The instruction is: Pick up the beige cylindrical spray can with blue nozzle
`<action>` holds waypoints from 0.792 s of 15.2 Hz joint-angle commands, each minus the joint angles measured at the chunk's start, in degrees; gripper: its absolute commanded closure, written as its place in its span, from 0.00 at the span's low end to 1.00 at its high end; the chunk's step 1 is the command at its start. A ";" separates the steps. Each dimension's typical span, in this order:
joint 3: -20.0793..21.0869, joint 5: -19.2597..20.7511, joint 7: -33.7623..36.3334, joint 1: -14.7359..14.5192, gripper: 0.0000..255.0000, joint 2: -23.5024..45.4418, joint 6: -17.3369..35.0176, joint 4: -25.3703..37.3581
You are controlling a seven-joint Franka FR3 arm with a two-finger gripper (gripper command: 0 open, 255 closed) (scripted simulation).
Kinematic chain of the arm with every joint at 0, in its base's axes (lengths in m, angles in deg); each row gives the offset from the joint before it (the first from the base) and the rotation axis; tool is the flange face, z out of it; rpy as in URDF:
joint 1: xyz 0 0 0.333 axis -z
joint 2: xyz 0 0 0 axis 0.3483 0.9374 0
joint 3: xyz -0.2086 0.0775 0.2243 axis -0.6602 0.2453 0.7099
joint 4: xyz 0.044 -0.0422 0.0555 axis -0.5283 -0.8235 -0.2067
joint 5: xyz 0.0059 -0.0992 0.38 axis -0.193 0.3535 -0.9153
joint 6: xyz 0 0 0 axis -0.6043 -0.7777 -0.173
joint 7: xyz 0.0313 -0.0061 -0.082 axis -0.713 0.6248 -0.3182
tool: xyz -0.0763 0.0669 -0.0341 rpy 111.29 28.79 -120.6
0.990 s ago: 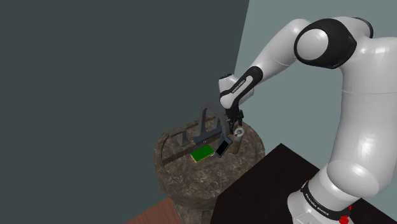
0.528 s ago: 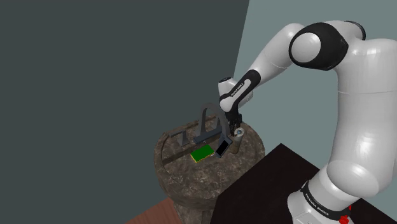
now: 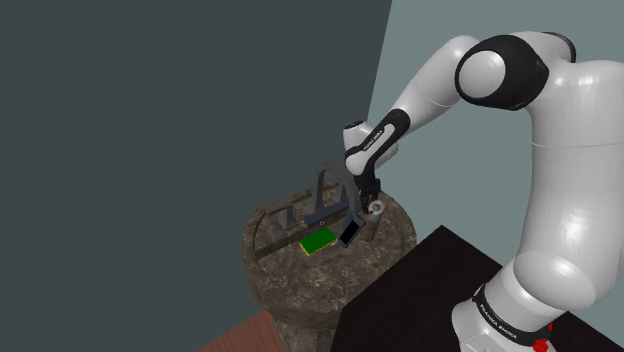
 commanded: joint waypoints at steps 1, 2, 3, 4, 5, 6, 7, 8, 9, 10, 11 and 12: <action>0.03 -0.10 -0.22 0.03 1.00 -1.00 -0.84 -0.18; 0.06 -0.17 -0.36 0.04 1.00 -1.70 -1.41 -0.30; 0.09 -0.24 -0.49 0.04 1.00 -2.40 -1.98 -0.42; 0.12 -0.32 -0.63 0.05 1.00 -3.09 -2.55 -0.53; 0.14 -0.39 -0.76 0.05 1.00 -3.78 -3.13 -0.63; 0.17 -0.46 -0.90 0.05 1.00 -4.46 -3.72 -0.71; 0.20 -0.53 -1.03 0.05 1.00 -5.13 -4.31 -0.78; 0.22 -0.61 -1.17 0.05 1.00 -5.80 -4.91 -0.84; 0.25 -0.68 -1.30 0.05 1.00 -6.46 -5.52 -0.89; 0.27 -0.75 -1.44 0.05 1.00 -7.11 -6.13 -0.92; 0.29 -0.82 -1.58 0.05 1.00 -7.75 -6.74 -0.94; 0.31 -0.89 -1.71 0.04 1.00 -8.39 -7.36 -0.95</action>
